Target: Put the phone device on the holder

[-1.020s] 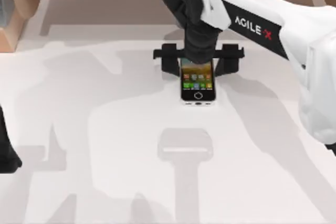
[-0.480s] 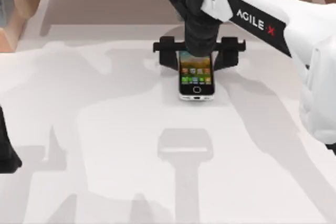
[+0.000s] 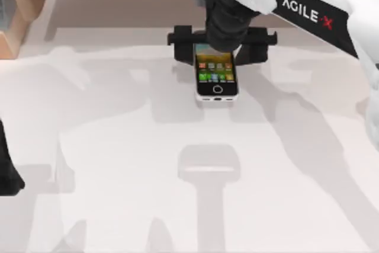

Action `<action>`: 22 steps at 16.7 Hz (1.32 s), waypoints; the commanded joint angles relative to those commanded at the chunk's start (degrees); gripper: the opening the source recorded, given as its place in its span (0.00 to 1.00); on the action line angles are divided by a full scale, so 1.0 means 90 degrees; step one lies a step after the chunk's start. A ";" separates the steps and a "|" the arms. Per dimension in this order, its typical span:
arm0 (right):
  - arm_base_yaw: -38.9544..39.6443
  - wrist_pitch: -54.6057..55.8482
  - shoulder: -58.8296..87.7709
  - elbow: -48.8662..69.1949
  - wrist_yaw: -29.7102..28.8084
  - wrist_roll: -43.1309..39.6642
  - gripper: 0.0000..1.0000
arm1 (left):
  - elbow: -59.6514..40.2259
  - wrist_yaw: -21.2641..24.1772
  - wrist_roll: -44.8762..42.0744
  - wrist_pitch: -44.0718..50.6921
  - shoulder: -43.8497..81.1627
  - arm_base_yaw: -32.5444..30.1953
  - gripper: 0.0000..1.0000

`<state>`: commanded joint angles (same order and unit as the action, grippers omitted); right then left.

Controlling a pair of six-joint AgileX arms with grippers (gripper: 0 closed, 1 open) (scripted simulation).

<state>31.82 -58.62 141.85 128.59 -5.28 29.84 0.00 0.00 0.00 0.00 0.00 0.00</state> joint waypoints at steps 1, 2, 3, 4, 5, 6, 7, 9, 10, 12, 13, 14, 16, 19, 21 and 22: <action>-0.0044 0.0221 -0.0266 -0.0353 0.0071 -0.0070 0.00 | 0.0000 0.0000 0.0000 0.0000 0.0000 0.0000 1.00; -0.0105 0.0463 -0.0549 -0.0738 0.0149 -0.0146 0.00 | 0.0000 0.0000 0.0000 0.0000 0.0000 0.0000 1.00; -0.0181 0.0725 -0.0846 -0.1152 0.0232 -0.0228 0.00 | 0.0000 0.0000 0.0000 0.0000 0.0000 0.0000 1.00; -0.0279 0.1011 -0.1161 -0.1602 0.0322 -0.0321 0.00 | 0.0000 0.0000 0.0000 0.0000 0.0000 0.0000 1.00; -0.0396 0.1318 -0.1489 -0.2074 0.0418 -0.0422 0.00 | 0.0000 0.0000 0.0000 0.0000 0.0000 0.0000 1.00; -0.0528 0.1641 -0.1825 -0.2563 0.0517 -0.0531 0.00 | 0.0000 0.0000 0.0000 0.0000 0.0000 0.0000 1.00; -0.0674 0.1980 -0.2170 -0.3066 0.0619 -0.0648 0.00 | 0.0000 0.0000 0.0000 0.0000 0.0000 0.0000 1.00; -0.1029 0.2717 -0.2883 -0.4098 0.0830 -0.0910 0.00 | 0.0000 0.0000 0.0000 0.0000 0.0000 0.0000 1.00; -0.1230 0.3107 -0.3246 -0.4615 0.0936 -0.1050 0.00 | 0.0000 0.0000 0.0000 0.0000 0.0000 0.0000 1.00; -0.1682 0.3931 -0.3982 -0.5630 0.1143 -0.1350 0.00 | 0.0000 0.0000 0.0000 0.0000 0.0000 0.0000 1.00; -0.1930 0.4360 -0.4350 -0.6123 0.1242 -0.1507 0.00 | 0.0000 0.0000 0.0000 0.0000 0.0000 0.0000 1.00; -0.2188 0.4795 -0.4715 -0.6606 0.1339 -0.1667 0.00 | 0.0000 0.0000 0.0000 0.0000 0.0000 0.0000 1.00; -0.2730 0.5674 -0.5425 -0.7533 0.1524 -0.1994 0.00 | 0.0000 0.0000 0.0000 0.0000 0.0000 0.0000 1.00; -0.3570 0.6961 -0.6410 -0.8819 0.1775 -0.2482 0.00 | 0.0000 0.0000 0.0000 0.0000 0.0000 0.0000 1.00; -0.4118 0.7753 -0.6979 -0.9596 0.1922 -0.2790 0.00 | 0.0000 0.0000 0.0000 0.0000 0.0000 0.0000 1.00; -0.4384 0.8123 -0.7235 -0.9962 0.1988 -0.2936 0.00 | 0.0000 0.0000 0.0000 0.0000 0.0000 0.0000 1.00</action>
<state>-7.64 14.49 76.74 38.93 12.62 3.42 0.00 0.00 0.00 0.00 0.00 0.00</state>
